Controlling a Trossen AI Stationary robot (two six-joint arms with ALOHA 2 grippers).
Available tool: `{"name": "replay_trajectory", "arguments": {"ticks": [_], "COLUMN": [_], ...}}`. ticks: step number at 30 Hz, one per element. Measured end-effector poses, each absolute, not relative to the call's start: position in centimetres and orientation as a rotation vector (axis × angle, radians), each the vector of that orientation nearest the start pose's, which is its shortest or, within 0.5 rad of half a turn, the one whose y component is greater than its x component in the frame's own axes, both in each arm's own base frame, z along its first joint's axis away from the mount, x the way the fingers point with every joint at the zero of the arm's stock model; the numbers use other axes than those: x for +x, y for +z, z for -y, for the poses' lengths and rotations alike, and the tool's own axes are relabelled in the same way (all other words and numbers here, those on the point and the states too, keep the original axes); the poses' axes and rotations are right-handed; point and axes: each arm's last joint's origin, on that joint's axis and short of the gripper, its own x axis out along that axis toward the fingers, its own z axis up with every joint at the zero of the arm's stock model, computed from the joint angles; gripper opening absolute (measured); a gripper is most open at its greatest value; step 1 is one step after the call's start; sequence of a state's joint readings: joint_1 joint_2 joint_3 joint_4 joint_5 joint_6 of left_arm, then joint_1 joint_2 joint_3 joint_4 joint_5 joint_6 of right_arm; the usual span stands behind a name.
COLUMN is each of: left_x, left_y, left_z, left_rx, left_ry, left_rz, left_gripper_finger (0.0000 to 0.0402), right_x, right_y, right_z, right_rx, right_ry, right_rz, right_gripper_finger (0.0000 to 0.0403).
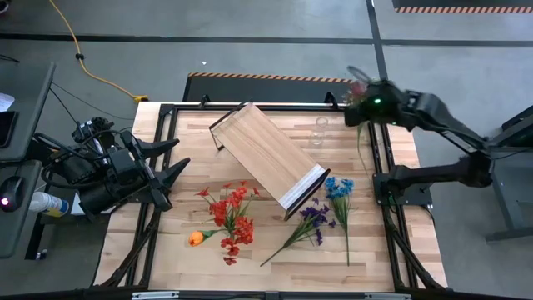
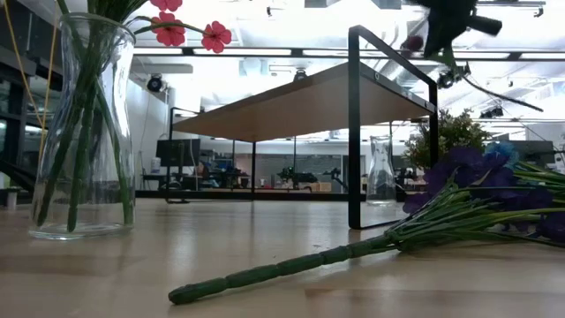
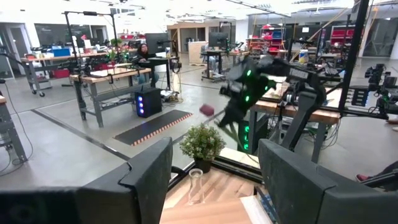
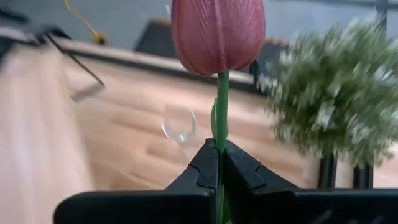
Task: Pick and place flowers into a vace then onto a shelf
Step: Put the red tulip into the top transparent vase
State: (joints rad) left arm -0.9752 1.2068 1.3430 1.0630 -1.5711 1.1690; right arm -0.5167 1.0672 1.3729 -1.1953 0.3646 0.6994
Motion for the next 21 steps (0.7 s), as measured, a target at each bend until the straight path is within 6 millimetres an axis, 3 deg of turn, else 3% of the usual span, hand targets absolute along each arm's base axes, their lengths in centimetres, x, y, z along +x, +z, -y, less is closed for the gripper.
{"name": "replay_trajectory", "arguments": {"ticks": [10, 21], "left_x": [12.8, 12.9], "left_y": [50.6, 50.5], "left_z": [13.7, 13.8], "left_rx": [-0.026, -0.010], "left_ry": [0.596, 0.596], "left_rz": [0.008, 0.003], "left_gripper_finger": [0.0269, 0.0271], "right_x": [12.4, 13.6], "right_y": [45.3, 48.5], "right_z": [7.7, 7.3], "right_rx": [0.579, 0.403], "right_ry": [-1.009, -0.916], "right_rz": [-0.216, 0.055], "right_gripper_finger": [0.0002, 0.0003]}}
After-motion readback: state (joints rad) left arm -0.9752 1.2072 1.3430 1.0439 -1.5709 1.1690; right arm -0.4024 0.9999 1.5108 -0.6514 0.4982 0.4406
